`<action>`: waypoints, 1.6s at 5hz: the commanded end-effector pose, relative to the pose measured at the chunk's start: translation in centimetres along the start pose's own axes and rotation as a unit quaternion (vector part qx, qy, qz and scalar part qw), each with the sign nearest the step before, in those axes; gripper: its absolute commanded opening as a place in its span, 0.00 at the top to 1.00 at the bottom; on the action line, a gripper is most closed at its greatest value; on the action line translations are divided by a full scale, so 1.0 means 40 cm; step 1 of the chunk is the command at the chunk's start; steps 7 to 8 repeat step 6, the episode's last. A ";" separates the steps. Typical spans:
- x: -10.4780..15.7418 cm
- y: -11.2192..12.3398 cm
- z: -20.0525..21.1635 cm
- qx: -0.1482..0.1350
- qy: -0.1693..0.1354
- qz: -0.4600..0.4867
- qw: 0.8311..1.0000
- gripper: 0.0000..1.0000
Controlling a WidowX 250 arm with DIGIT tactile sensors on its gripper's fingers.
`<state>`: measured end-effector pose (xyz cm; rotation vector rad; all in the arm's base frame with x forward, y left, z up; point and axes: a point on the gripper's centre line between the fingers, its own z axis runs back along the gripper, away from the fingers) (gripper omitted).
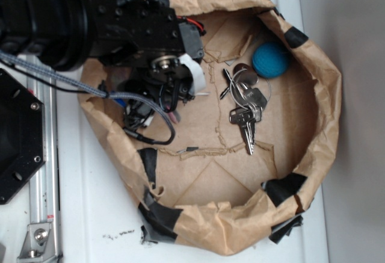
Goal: Grab the gray animal.
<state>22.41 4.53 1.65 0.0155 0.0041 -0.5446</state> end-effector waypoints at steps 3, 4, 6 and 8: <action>0.181 -0.009 0.370 0.015 -0.087 0.053 0.995 1.00; 0.183 -0.025 0.404 0.015 -0.090 0.138 0.986 1.00; 0.160 -0.047 0.394 0.037 -0.099 0.253 0.962 1.00; 0.160 -0.047 0.394 0.037 -0.099 0.253 0.962 1.00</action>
